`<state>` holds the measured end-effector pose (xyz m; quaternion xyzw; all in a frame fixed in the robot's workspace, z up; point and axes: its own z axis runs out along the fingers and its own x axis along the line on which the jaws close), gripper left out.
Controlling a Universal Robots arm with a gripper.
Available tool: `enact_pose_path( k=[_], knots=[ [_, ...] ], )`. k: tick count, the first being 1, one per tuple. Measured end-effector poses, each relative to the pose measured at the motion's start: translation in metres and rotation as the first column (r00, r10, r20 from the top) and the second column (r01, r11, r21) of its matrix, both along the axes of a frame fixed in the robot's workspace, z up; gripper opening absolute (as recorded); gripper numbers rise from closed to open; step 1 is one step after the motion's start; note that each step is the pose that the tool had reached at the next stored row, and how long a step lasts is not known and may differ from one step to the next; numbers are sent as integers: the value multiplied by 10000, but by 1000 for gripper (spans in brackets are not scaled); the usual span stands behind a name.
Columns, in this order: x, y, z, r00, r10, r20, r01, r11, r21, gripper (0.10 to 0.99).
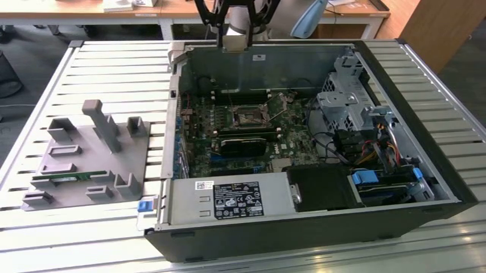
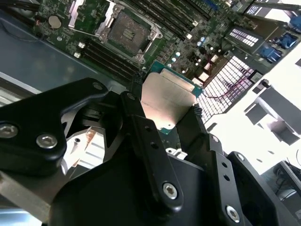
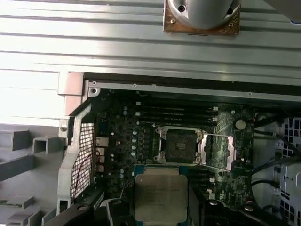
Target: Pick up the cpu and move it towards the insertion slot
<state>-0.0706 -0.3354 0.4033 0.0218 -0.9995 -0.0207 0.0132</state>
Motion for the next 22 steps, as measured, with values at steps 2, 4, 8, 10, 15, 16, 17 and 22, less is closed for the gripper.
enact_pose_path(
  k=[2, 4, 8, 10, 15, 16, 17, 22],
  knots=[
    [29, 31, 0, 10000, -2, 0, 2, 10000, 0, 541],
    [65, 53, -1, 10000, -6, 0, 6, 10000, 0, 541],
    [133, 93, -2, 10000, -14, 0, 14, 10000, 1, 541],
    [176, 105, -2, 10000, -16, 0, 16, 10000, 1, 541],
    [290, 136, -2, 10000, -26, 0, 26, 10000, 0, 541],
    [310, 141, -2, 10000, -27, 0, 27, 10000, 0, 541],
    [331, 146, -2, 10000, -29, 0, 29, 10000, 1, 541],
    [429, 174, -2, 10000, -36, 0, 36, 10000, 0, 541]
  ],
)
